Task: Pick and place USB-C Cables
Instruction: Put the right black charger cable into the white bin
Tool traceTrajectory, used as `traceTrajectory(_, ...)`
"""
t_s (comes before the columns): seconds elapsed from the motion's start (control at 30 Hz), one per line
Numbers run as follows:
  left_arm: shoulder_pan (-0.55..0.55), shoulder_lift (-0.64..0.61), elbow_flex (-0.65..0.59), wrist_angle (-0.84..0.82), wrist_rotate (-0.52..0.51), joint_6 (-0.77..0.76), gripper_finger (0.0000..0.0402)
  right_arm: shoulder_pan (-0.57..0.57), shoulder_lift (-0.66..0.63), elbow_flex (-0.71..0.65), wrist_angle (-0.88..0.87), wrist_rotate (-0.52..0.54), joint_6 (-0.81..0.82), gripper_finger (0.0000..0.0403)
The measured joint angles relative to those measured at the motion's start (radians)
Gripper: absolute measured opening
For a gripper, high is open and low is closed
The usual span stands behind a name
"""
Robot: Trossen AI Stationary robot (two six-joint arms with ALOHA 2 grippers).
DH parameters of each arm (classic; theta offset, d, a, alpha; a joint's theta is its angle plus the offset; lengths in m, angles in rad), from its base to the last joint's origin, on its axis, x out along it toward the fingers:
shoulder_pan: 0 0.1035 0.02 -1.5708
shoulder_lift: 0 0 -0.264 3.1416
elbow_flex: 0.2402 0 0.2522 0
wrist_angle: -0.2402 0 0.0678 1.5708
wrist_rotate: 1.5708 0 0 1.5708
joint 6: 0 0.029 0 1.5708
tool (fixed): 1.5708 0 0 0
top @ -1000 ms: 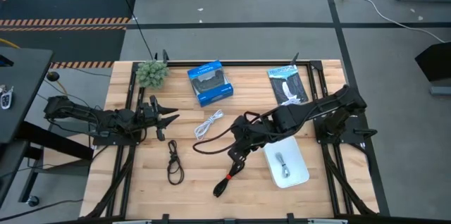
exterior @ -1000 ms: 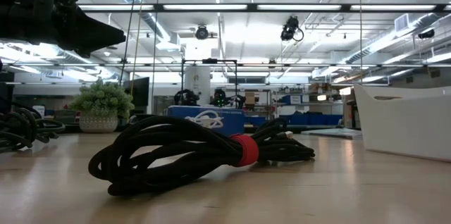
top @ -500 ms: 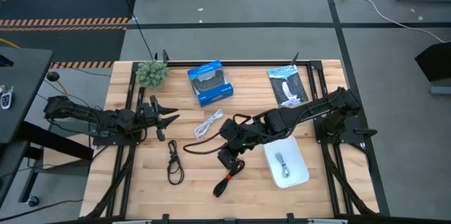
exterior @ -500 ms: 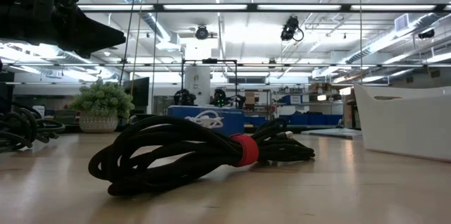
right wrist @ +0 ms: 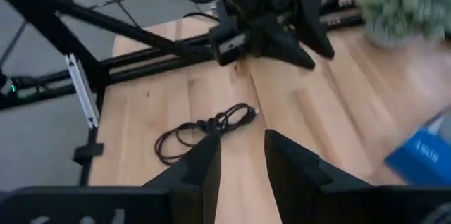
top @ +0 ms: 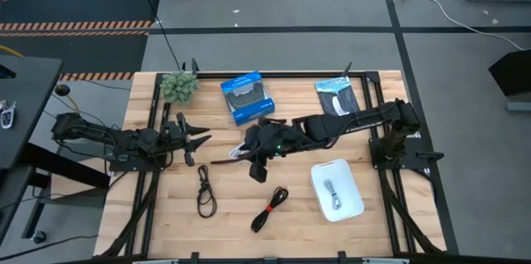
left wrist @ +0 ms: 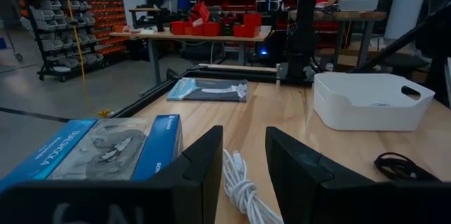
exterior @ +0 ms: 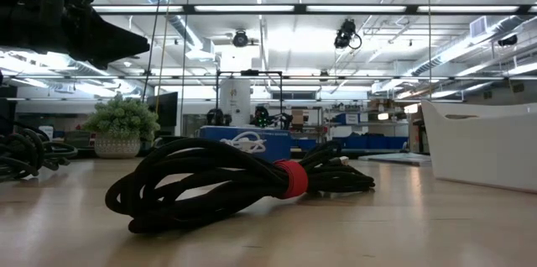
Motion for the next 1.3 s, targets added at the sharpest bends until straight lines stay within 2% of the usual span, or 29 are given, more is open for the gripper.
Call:
traceTrajectory(0.1,0.0,0.0,0.0,0.0,0.0,0.0,0.0117,0.012,0.038,-0.002,-0.008,-0.006,-0.078,0.0116)
traceTrajectory(0.3,0.0,0.0,0.0,0.0,0.0,0.0,0.0117,0.053,0.144,0.01,0.035,-0.098,-0.15,0.0116)
traceTrajectory(0.67,0.0,0.0,0.0,0.0,0.0,0.0,0.0117,0.116,0.378,0.324,-0.372,-0.126,-0.19,0.012)
traceTrajectory(0.83,0.0,0.0,0.0,-0.001,0.0,0.0,0.0117,0.143,0.45,0.412,-0.497,-0.14,-0.204,0.0142)
traceTrajectory(1.07,0.0,0.0,0.0,-0.001,0.0,0.0,0.0117,0.159,0.527,0.422,-0.582,-0.194,-0.216,0.0181)
traceTrajectory(1.3,0.0,0.0,0.0,0.0,0.0,0.0,0.0117,0.178,0.593,0.422,-0.628,-0.215,-0.316,0.0209)
